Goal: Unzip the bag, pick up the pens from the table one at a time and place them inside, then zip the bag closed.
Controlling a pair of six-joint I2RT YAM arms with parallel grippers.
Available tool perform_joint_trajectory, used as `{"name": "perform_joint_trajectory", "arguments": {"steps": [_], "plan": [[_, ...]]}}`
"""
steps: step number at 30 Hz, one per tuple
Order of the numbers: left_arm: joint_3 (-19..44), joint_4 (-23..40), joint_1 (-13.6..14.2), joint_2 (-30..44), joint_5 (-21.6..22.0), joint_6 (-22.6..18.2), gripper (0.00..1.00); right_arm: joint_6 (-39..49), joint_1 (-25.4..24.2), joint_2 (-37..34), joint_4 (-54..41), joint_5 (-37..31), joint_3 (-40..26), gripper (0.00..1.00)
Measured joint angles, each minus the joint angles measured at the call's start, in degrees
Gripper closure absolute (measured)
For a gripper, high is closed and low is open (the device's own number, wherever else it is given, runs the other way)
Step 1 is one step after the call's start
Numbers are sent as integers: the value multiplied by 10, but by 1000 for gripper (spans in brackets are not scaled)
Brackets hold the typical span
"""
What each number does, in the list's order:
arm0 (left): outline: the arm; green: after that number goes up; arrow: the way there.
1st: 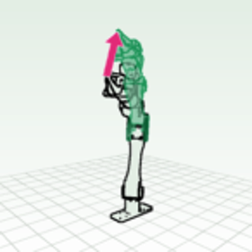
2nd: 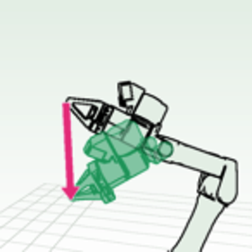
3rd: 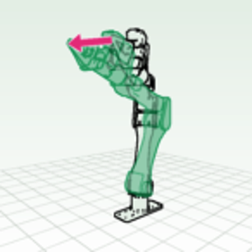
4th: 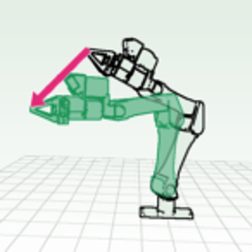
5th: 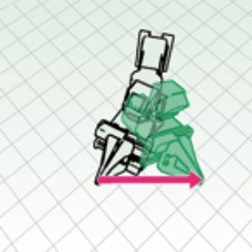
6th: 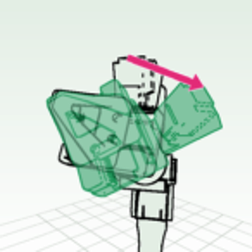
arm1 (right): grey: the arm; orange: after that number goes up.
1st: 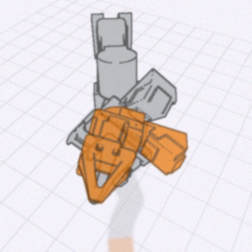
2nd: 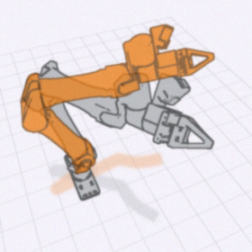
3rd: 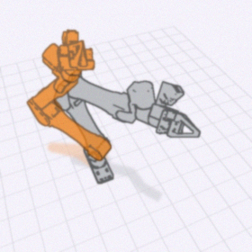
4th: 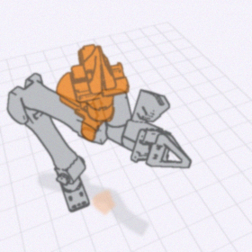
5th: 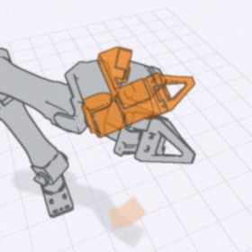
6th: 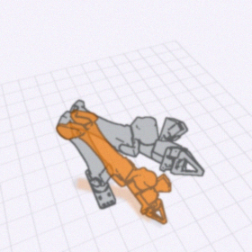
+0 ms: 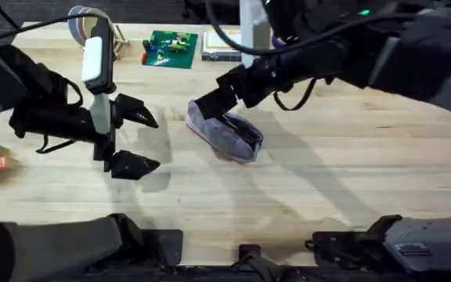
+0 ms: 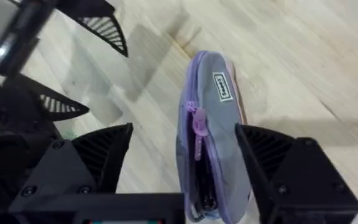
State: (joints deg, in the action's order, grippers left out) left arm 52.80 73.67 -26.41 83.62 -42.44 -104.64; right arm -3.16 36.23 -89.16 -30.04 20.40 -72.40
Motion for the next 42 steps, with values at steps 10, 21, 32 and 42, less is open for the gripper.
{"name": "perform_joint_trajectory", "arguments": {"steps": [10, 21, 32, 42], "plan": [[0, 0, 0, 0, 0, 0, 7, 2, 0, -32, 4, 0, 0, 4], [0, 0, 0, 0, 0, 0, 7, 2, 0, -65, 14, 0, 0, 16], [0, 0, 0, 0, 0, 0, 7, 2, 0, -77, 22, 0, 0, 193], [0, 0, 0, 0, 0, 0, 8, 3, 0, -77, 22, 0, 0, 589]]}}
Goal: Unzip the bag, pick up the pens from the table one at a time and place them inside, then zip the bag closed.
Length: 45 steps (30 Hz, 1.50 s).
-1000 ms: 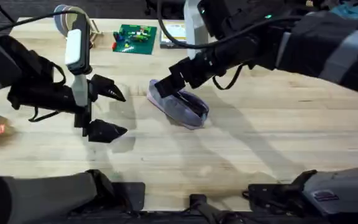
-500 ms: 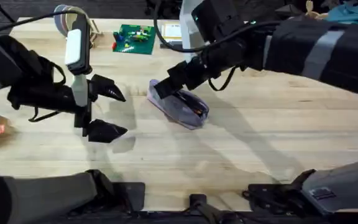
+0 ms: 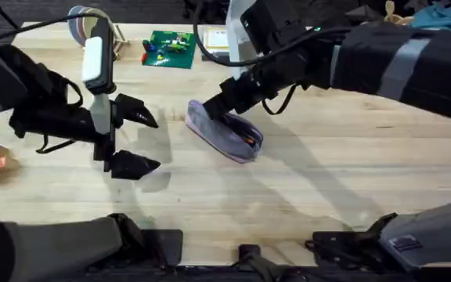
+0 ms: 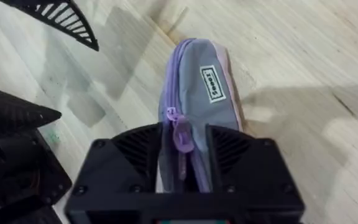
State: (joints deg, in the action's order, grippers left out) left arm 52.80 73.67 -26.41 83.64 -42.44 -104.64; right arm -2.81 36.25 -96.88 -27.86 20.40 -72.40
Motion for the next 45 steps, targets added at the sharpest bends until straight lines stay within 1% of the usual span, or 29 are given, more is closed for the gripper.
{"name": "perform_joint_trajectory", "arguments": {"steps": [5, 8, 9, 22, 28, 32, 35, 40, 41, 42, 45], "plan": [[0, 0, 0, 0, 0, 0, 7, 1, 0, 0, 0, 0, 0, 788], [0, 0, 0, 0, 0, 0, 7, 0, 0, 0, 0, 0, 0, 950], [0, 0, 0, 0, 0, 0, 8, 1, 0, 0, 0, 0, 0, 962], [0, 0, 0, 0, 0, 0, 7, 1, 0, 2, 17, 0, 0, 971], [0, -7, 0, 0, 0, 0, 8, 1, 0, 35, 10, 0, 0, 971], [0, -28, 0, 0, 0, 0, 7, 7, 3, 63, 2, -3, 0, 972], [0, -55, 0, 0, -3, 0, 7, 16, 9, 72, -4, -6, 0, 972], [0, -105, 0, 0, -35, -1, 7, 21, 23, 73, -9, -7, 0, 972], [0, -143, 0, 0, -97, -2, 7, 24, 38, 73, -18, -7, 0, 972], [0, -143, 5, 0, -115, -2, 7, 24, 47, 73, -18, -7, 0, 972], [0, -142, 27, 11, -125, -2, 7, 24, 54, 73, -18, -7, 0, 972]]}}
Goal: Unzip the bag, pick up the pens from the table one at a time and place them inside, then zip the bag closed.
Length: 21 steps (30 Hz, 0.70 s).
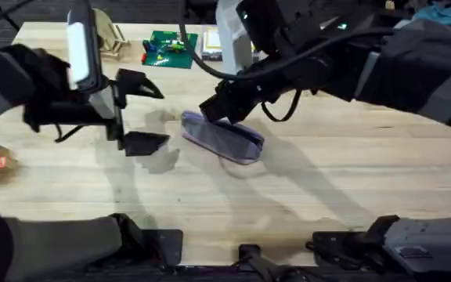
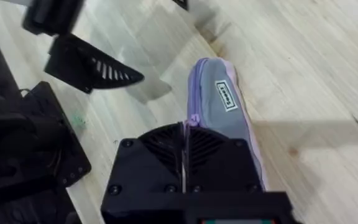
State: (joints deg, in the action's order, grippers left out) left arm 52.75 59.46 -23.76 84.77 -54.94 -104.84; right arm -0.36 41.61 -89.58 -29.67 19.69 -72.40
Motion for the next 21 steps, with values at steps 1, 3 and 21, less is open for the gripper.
{"name": "perform_joint_trajectory", "arguments": {"steps": [1, 3, 21], "plan": [[0, 0, 9, 8, -2, 0, 7, 0, 1, 0, 0, 0, 0, 972], [0, -2, 26, 30, -6, 0, 7, 0, 2, 0, 0, 0, 0, 972], [-1, -51, 93, 143, -91, 0, 216, -1, 2, 0, 0, -2, 0, 972]]}}
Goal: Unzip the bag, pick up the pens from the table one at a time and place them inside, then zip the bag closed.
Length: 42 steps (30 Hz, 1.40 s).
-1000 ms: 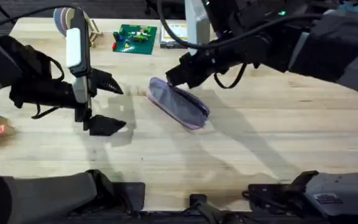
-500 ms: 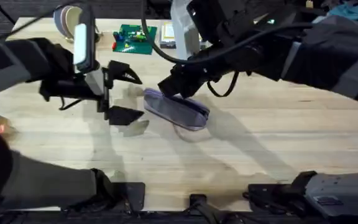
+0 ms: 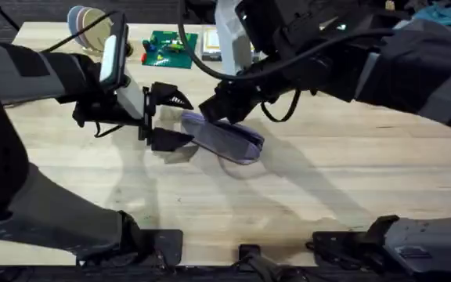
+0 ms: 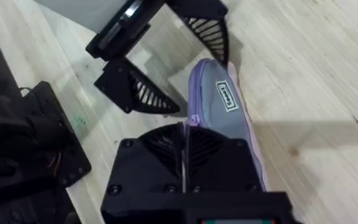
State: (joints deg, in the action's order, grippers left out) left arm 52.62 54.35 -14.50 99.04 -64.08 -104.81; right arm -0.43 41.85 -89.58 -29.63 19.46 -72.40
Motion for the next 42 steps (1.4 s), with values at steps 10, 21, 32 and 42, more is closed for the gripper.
{"name": "perform_joint_trajectory", "arguments": {"steps": [10, 21, 32, 42], "plan": [[-1, 0, 0, 0, -14, 0, 940, 0, 0, 0, 0, 0, 0, 972], [-1, 1, 9, 0, -18, 1, 956, 0, -67, 0, -73, 13, 0, 972], [-1, 1, 11, 0, -12, 2, 956, 21, -163, 6, -227, 18, 0, 971], [-1, 1, 11, 0, -11, 2, 958, 30, -182, 14, -242, 14, 0, 971]]}}
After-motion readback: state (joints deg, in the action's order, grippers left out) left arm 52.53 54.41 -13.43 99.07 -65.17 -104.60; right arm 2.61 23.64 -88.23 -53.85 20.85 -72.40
